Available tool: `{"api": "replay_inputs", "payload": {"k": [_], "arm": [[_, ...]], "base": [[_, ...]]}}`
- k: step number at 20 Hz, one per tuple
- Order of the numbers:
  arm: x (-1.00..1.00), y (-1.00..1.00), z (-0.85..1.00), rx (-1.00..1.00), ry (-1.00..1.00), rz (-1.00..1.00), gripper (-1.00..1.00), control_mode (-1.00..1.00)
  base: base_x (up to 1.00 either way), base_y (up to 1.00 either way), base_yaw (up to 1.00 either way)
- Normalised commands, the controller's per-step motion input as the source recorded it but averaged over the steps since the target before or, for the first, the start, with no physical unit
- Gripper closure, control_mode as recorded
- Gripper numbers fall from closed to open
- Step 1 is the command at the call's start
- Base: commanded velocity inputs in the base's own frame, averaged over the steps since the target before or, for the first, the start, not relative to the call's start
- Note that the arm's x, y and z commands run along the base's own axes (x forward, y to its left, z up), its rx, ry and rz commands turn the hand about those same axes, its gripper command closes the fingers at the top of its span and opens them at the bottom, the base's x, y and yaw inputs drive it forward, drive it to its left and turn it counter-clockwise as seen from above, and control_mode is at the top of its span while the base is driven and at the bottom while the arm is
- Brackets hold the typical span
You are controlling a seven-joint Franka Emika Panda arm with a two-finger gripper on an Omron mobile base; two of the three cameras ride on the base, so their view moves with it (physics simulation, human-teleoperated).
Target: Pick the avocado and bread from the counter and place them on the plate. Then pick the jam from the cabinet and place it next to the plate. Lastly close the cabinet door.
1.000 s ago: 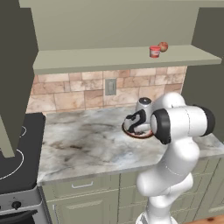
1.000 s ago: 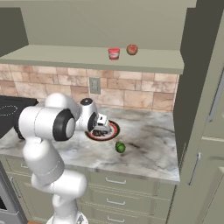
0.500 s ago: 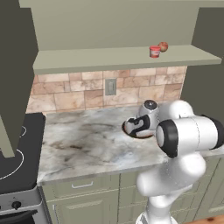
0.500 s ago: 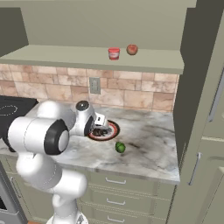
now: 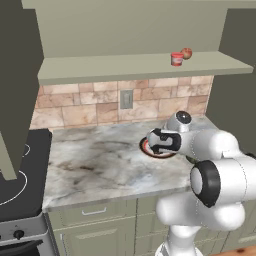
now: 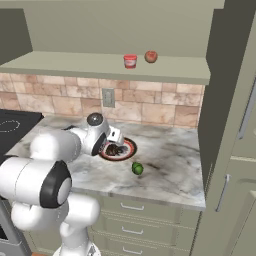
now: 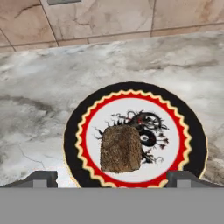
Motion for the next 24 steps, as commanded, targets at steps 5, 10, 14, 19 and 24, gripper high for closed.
{"api": "replay_inputs", "payload": {"k": [5,10,14,19,24], "arm": [[-0.24,-0.02,0.41,0.01,0.0,-0.04,-1.0,-1.0],[-0.3,-0.05,0.38,0.01,0.0,-0.05,-1.0,-1.0],[-0.39,-0.16,0.18,0.0,0.01,-0.03,-1.0,-1.0],[-0.45,-0.24,0.0,0.0,0.0,0.0,-1.0,-1.0],[-0.34,-0.23,0.0,0.0,0.0,0.0,-1.0,-1.0]], "base": [[0.0,0.0,0.0],[0.0,0.0,0.0],[0.0,0.0,0.0],[0.0,0.0,0.0],[0.0,0.0,0.0]]}}
